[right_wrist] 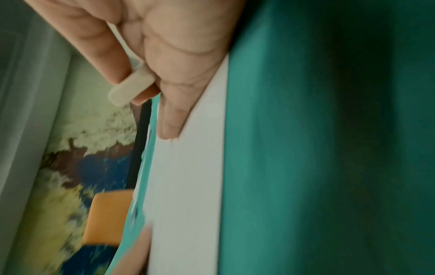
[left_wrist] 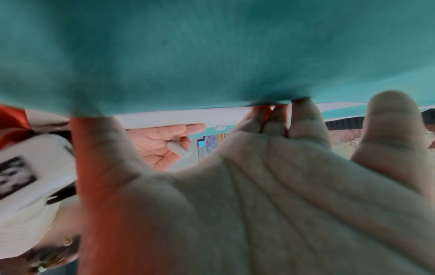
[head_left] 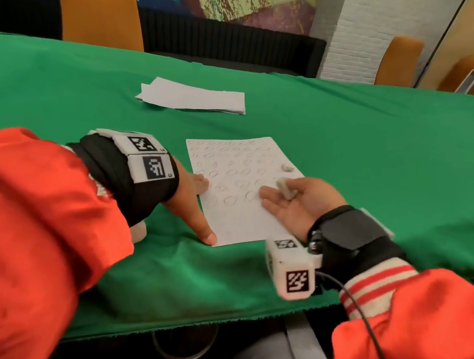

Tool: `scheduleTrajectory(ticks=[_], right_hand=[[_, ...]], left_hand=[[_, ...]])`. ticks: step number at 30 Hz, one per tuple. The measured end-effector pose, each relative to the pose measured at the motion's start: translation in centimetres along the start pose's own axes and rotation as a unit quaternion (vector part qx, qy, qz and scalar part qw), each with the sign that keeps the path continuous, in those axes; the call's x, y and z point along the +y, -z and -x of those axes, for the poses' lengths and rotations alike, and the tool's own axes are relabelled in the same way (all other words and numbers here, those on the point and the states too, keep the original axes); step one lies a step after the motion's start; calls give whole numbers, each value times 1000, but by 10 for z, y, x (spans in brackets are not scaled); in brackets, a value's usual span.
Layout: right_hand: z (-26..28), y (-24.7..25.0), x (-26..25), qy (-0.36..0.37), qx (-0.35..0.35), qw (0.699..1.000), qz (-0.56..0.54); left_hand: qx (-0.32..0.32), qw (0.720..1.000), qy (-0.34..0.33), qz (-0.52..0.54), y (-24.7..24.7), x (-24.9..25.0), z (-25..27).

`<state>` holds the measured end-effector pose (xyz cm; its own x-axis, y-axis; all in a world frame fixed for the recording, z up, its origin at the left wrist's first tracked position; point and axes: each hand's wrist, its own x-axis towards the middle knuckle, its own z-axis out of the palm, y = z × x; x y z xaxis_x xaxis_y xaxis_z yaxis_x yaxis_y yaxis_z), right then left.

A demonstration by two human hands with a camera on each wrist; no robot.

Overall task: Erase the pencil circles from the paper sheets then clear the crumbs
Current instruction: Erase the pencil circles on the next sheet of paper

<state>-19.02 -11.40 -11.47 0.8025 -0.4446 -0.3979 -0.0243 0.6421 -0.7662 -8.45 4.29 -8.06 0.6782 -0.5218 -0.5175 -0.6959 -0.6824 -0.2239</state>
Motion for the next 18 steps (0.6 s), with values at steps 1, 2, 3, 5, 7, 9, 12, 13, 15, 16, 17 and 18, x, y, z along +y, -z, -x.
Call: scheduleTrajectory(ticks=[1,2,3,5,7,9,12,13,15,16,17,18], right_hand=[[-1,11,-9,20,31,999,-6],[-1,21,-18,37,54,998,-11],[-1,28,-25,52,69,996,-17],[0,36,-34,80,84,993,-30],[1,33,-36,100,83,991,-37],[5,18,-28,95,47,994,-23],[10,-16,1,29,-56,998,11],[11,-24,12,-2,-79,997,18],[9,-31,28,-49,-96,994,17],[8,-29,30,-60,-93,994,8],[6,-25,26,-60,-83,995,1],[5,-17,19,-49,-65,997,-6]], left_hand=[[1,1000,1,-2,0,0,0],[3,1000,1,-6,1,1,1],[5,1000,2,-7,1,2,2],[8,1000,1,-7,1,3,4],[8,1000,1,-5,1,3,4],[7,1000,2,-2,1,2,3],[6,1000,3,1,1,3,4],[6,1000,3,-3,1,3,4],[2,1000,5,-15,1,3,3],[-2,1000,6,-16,1,3,2],[-5,1000,8,-13,1,2,2],[-7,1000,8,-10,1,2,1]])
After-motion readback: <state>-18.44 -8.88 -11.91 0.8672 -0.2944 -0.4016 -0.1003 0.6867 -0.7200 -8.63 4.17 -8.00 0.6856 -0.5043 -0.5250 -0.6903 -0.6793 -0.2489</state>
